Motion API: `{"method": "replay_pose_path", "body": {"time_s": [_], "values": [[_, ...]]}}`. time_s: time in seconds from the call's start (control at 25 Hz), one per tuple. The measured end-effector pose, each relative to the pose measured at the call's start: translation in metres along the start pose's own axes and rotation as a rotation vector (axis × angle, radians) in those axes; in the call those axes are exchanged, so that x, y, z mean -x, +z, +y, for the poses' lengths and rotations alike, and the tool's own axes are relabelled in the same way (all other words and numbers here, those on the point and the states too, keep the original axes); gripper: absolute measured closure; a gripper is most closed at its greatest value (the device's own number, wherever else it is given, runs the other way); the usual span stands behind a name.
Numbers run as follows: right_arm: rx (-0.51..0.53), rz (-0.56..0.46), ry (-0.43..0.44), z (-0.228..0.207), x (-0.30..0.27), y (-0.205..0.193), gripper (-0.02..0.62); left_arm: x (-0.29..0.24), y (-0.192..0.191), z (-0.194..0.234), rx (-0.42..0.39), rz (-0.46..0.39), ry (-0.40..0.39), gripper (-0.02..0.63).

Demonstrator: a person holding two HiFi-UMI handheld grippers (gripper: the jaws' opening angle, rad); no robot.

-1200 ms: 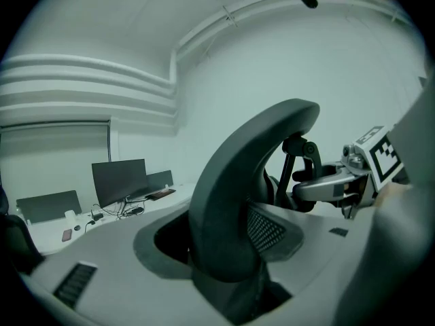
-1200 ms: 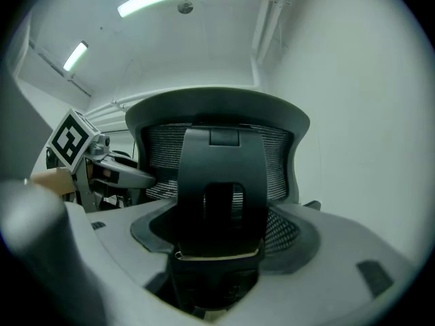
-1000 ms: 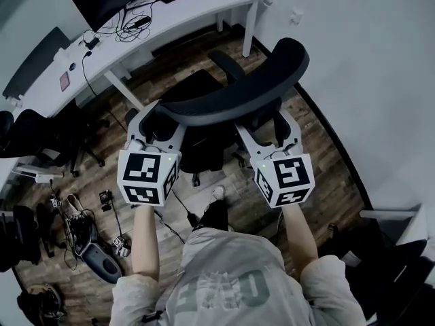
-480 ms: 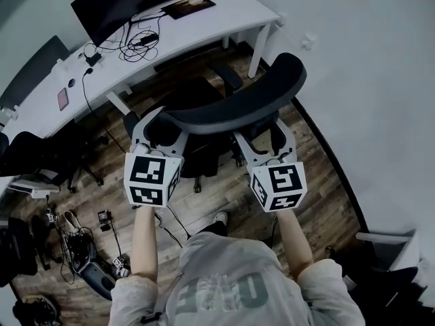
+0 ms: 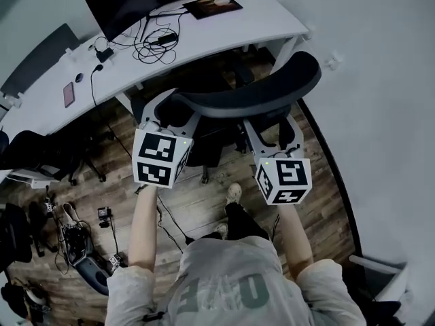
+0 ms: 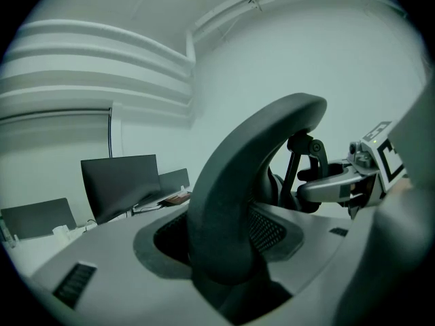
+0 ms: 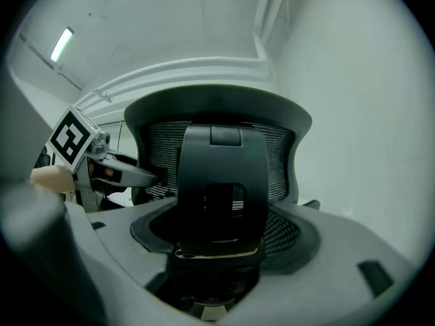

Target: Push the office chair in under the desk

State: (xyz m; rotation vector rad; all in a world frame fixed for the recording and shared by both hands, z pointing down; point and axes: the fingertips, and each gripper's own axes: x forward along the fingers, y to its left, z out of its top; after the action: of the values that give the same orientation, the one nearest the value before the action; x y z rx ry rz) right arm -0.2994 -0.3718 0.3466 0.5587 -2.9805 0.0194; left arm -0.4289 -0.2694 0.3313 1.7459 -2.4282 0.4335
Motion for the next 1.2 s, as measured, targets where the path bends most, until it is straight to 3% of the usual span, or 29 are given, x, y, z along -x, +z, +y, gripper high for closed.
{"method": "replay_pose_path", "body": {"time_s": [0.76,1.2], "values": [[0.018,-0.007,0.061,-0.052,-0.21,0.02,0.284,-0.164,0.021,0.127,0.015,-0.015,0.102,0.354],[0.017,-0.014,0.047,-0.071,-0.307,0.034,0.284,-0.24,0.033,0.193,0.017,-0.016,0.094,0.354]]}}
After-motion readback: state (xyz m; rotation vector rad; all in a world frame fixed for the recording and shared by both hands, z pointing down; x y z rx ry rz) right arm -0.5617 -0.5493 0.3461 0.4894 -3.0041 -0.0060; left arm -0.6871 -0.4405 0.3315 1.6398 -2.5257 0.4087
